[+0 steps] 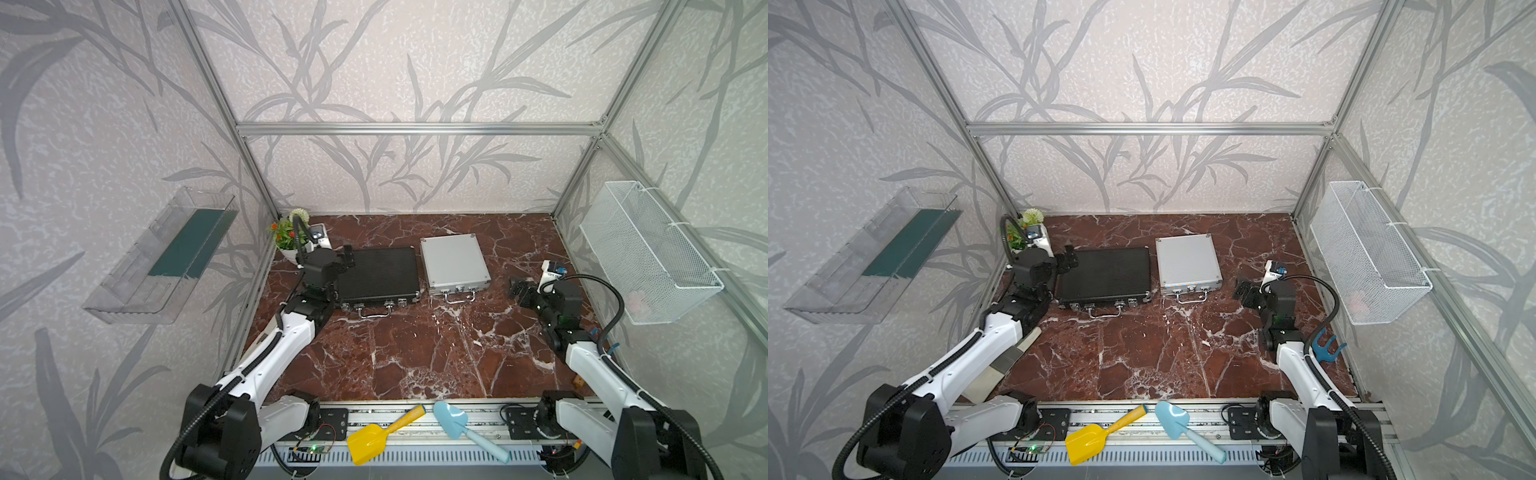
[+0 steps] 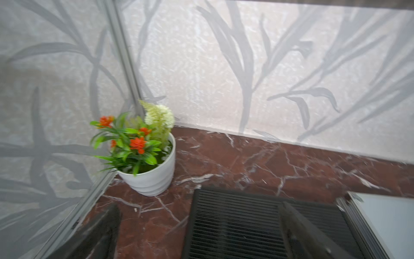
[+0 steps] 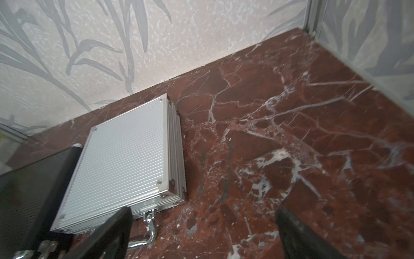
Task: Open the poker set cases
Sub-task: Move the poker set case to the center of the board.
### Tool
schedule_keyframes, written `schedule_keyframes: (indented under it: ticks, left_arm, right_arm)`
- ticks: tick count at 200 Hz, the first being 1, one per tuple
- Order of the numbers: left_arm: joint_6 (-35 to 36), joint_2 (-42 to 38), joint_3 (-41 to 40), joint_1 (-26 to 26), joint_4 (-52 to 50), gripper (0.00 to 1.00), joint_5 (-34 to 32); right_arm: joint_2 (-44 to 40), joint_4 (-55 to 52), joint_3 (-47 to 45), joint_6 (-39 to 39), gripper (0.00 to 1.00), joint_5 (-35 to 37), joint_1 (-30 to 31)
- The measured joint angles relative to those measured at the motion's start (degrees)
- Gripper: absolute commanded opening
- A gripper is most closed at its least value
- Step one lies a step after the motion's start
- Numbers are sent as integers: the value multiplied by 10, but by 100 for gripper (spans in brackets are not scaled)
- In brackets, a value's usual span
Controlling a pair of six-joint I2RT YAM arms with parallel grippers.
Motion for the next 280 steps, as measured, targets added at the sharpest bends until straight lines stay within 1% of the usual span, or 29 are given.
schedule_keyframes:
  ticks: [13,26,58,75,94,112,134,158,182,208,220,231,262,280]
  left_arm:
    - [-3,26,18,-41,-14,99,0]
    - [-6,60,44,-78,-31,99,-1]
    - [-16,165,130,-165,-61,99,-17]
    - [-29,212,164,-199,-70,99,-16]
    - [-50,268,212,-227,-95,99,-12]
    - [-77,314,256,-233,-125,99,-6]
    - [-110,345,284,-231,-155,99,2]
    - [-132,373,315,-229,-190,99,21]
    - [-146,406,353,-229,-213,99,49]
    - [-153,437,385,-229,-236,96,82]
    - [-158,449,398,-229,-248,94,95]
    - [-162,457,406,-229,-257,90,106]
    - [-180,484,440,-229,-292,87,117]
    - [-192,499,456,-229,-308,85,120]
  right_arm:
    - [23,5,0,30,97,-30,0]
    - [63,17,0,56,96,-61,0]
    - [194,73,13,112,90,-139,-6]
    - [261,126,30,149,84,-174,-14]
    - [342,197,59,194,83,-223,-23]
    - [399,261,77,237,82,-258,-24]
    - [407,287,67,258,79,-271,-23]
    - [397,284,52,255,78,-275,-18]
    - [374,259,35,243,78,-275,-12]
    - [370,233,43,226,85,-272,-12]
    - [370,232,51,225,90,-270,-14]
    - [370,233,60,223,91,-265,-20]
    - [384,233,94,216,89,-258,-34]
    - [401,231,114,210,84,-257,-35]
